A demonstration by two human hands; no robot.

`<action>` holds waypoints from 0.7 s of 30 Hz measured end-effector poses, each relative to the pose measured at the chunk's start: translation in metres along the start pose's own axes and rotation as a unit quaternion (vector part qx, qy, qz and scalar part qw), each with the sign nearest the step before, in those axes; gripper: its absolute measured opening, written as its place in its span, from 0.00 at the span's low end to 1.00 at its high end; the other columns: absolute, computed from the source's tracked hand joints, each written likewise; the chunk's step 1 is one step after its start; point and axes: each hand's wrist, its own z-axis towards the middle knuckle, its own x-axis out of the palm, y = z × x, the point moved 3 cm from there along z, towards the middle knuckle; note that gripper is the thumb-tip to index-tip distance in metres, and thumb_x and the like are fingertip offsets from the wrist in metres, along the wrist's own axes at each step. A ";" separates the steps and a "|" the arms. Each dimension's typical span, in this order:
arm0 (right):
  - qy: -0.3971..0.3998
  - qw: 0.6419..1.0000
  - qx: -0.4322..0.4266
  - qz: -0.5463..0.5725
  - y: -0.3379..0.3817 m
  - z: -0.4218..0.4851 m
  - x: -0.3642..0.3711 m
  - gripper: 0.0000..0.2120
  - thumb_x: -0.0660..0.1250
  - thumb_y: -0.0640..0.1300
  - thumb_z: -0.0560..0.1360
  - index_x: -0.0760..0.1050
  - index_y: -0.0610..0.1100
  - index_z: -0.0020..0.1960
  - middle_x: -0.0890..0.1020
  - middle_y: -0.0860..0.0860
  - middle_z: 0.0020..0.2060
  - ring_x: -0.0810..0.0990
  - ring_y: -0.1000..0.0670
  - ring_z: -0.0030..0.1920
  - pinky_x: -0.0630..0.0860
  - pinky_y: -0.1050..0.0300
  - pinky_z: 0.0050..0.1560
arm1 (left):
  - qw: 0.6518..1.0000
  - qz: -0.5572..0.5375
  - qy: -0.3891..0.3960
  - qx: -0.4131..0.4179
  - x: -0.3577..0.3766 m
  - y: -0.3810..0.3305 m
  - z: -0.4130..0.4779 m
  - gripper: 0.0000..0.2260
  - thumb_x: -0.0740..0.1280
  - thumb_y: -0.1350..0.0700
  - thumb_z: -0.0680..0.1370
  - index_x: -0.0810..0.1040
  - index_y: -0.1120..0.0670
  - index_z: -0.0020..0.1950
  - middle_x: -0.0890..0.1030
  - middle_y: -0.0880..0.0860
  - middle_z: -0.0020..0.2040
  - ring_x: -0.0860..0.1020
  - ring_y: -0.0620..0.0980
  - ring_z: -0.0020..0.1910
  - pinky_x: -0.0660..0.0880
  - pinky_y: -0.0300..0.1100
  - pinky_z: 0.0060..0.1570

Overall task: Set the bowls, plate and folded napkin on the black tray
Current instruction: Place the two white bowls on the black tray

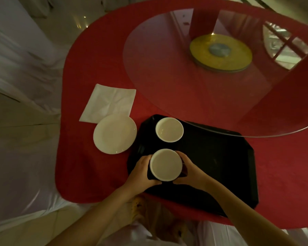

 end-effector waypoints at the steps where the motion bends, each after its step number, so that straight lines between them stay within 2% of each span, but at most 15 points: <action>1: -0.002 1.000 0.002 0.002 -0.001 0.000 0.001 0.47 0.76 0.40 0.62 0.51 0.62 0.68 0.61 0.52 0.70 0.61 0.49 0.71 0.64 0.43 0.70 | 1.000 0.001 0.002 0.000 0.000 0.000 0.000 0.41 0.79 0.50 0.62 0.62 0.52 0.70 0.67 0.52 0.67 0.65 0.49 0.68 0.68 0.51 0.66; 7: 0.000 1.000 0.005 -0.006 -0.002 0.003 0.004 0.49 0.76 0.40 0.63 0.48 0.61 0.70 0.58 0.52 0.70 0.60 0.50 0.71 0.65 0.46 0.70 | 0.999 0.037 0.012 0.013 -0.004 0.000 0.003 0.41 0.78 0.49 0.62 0.62 0.52 0.69 0.68 0.52 0.66 0.66 0.50 0.66 0.69 0.51 0.64; 11: 0.017 0.999 0.008 -0.028 0.000 0.003 -0.002 0.51 0.77 0.43 0.63 0.44 0.60 0.71 0.56 0.51 0.71 0.61 0.49 0.70 0.67 0.47 0.69 | 0.996 0.062 0.057 0.022 -0.013 -0.008 0.009 0.41 0.78 0.48 0.61 0.63 0.53 0.69 0.70 0.52 0.66 0.68 0.51 0.66 0.69 0.52 0.65; 12: 0.022 0.999 0.011 -0.033 0.002 0.003 -0.005 0.52 0.77 0.44 0.63 0.43 0.59 0.72 0.56 0.51 0.71 0.62 0.49 0.70 0.68 0.48 0.69 | 0.994 0.061 0.087 0.022 -0.016 -0.010 0.010 0.43 0.78 0.47 0.62 0.60 0.53 0.71 0.68 0.53 0.68 0.65 0.52 0.68 0.66 0.53 0.67; 15: 0.029 0.998 0.014 -0.053 0.010 0.005 -0.017 0.53 0.77 0.48 0.63 0.42 0.59 0.73 0.55 0.52 0.72 0.62 0.51 0.69 0.66 0.48 0.69 | 0.982 0.076 0.171 -0.021 -0.034 -0.010 0.012 0.48 0.72 0.39 0.66 0.46 0.48 0.75 0.55 0.52 0.76 0.52 0.53 0.74 0.57 0.54 0.72; 17: 0.020 0.998 0.004 -0.067 0.021 0.008 -0.027 0.51 0.76 0.49 0.64 0.44 0.59 0.73 0.56 0.52 0.71 0.62 0.52 0.67 0.66 0.50 0.69 | 0.985 0.075 0.152 -0.022 -0.052 -0.011 0.018 0.44 0.68 0.37 0.69 0.47 0.48 0.76 0.56 0.53 0.76 0.55 0.51 0.74 0.59 0.52 0.71; 21: -0.032 0.992 -0.049 -0.115 0.053 0.023 -0.040 0.41 0.73 0.50 0.68 0.52 0.56 0.72 0.61 0.49 0.70 0.65 0.53 0.65 0.68 0.54 0.65 | 0.998 0.024 0.050 -0.030 -0.089 -0.011 0.038 0.29 0.64 0.43 0.75 0.62 0.52 0.72 0.67 0.54 0.72 0.66 0.50 0.69 0.66 0.44 0.65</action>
